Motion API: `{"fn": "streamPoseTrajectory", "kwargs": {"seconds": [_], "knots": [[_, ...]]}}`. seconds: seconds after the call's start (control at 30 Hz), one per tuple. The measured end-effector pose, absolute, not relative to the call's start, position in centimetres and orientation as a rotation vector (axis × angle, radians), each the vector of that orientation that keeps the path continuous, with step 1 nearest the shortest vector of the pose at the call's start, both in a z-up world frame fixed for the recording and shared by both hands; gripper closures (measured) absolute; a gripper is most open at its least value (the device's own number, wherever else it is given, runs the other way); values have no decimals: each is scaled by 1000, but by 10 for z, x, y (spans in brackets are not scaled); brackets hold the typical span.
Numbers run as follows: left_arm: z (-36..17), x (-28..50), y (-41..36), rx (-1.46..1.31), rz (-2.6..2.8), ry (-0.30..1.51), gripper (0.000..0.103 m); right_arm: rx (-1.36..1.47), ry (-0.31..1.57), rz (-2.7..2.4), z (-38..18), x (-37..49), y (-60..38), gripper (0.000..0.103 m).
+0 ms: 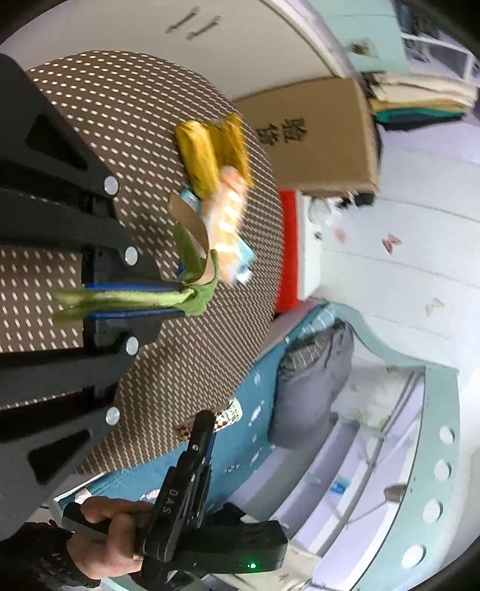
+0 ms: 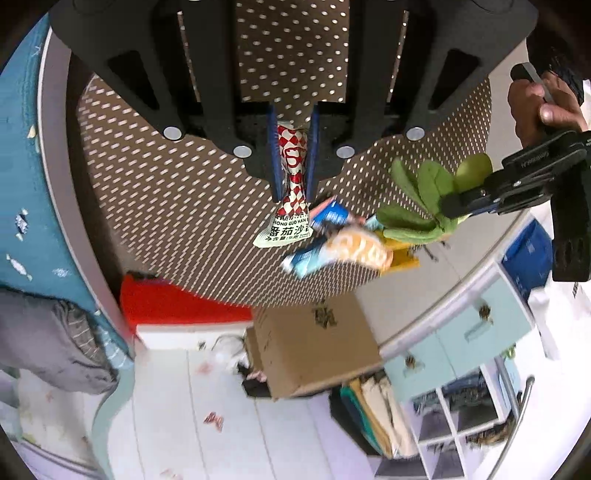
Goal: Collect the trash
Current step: 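Lift the green glove with the left gripper while the right gripper grasps a red-white wrapper, then drop the red-white wrapper with the right gripper while the left drops the green glove into the wastebasket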
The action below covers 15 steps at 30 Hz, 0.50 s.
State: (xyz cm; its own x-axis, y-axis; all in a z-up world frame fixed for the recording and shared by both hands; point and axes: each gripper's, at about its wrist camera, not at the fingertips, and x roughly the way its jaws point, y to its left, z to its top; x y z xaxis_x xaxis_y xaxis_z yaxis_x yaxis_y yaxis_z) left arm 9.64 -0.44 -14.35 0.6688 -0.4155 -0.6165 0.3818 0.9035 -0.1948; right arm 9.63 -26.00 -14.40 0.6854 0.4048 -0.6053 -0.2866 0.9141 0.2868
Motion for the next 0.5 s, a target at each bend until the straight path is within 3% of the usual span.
{"fn": "streamPoseTrajectory", "kwargs": {"seconds": [0.5], "knots": [[-89, 117, -125, 47, -630, 608, 96, 256, 601, 133, -115, 74, -399, 90]]}}
